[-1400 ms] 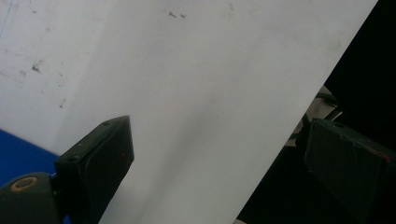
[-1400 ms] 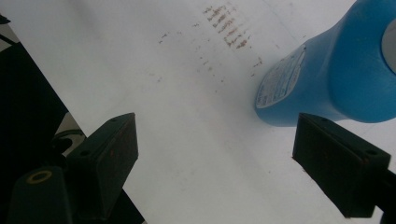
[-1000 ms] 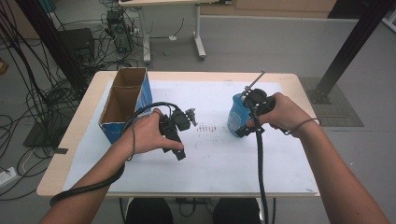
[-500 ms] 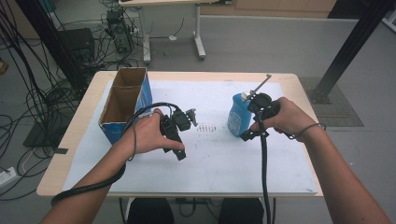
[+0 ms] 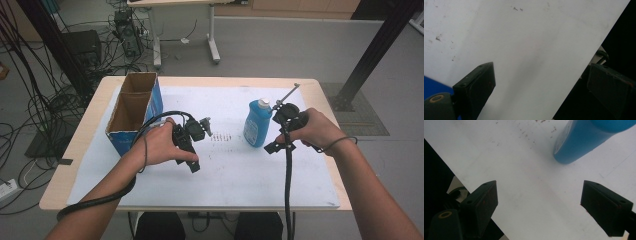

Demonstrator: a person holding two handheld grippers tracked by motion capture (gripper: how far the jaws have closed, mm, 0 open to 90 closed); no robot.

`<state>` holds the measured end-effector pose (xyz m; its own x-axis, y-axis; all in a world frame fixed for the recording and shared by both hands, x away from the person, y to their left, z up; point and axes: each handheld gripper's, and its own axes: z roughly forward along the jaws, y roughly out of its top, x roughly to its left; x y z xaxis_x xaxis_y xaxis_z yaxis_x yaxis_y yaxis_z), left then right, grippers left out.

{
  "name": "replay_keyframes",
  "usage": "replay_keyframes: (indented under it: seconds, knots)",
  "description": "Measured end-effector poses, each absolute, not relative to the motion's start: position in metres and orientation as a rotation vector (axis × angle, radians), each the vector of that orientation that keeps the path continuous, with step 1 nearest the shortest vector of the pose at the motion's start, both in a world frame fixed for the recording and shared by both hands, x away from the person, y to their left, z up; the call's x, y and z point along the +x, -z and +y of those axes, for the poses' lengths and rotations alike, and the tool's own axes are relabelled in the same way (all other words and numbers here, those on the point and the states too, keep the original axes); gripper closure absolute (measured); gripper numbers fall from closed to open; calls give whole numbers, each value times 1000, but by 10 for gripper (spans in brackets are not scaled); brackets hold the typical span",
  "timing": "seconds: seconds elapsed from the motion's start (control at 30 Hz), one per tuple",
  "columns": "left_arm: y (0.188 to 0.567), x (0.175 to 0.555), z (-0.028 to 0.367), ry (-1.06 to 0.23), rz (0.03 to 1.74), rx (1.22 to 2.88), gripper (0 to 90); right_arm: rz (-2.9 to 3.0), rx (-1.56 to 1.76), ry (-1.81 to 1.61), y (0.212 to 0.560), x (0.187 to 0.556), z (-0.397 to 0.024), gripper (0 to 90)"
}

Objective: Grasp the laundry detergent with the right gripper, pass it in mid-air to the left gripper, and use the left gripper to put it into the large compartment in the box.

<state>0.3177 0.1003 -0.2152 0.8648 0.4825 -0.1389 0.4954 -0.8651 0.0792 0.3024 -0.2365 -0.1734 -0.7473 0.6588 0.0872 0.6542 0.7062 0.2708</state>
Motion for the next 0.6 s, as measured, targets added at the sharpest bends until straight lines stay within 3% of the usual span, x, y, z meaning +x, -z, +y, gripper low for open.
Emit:
replay_keyframes:
  seconds: [0.6]
  knots:
    - [220, 320, 98, 178, 777, 2934, 84, 2852, 1191, -424, 187, 298, -255, 133]
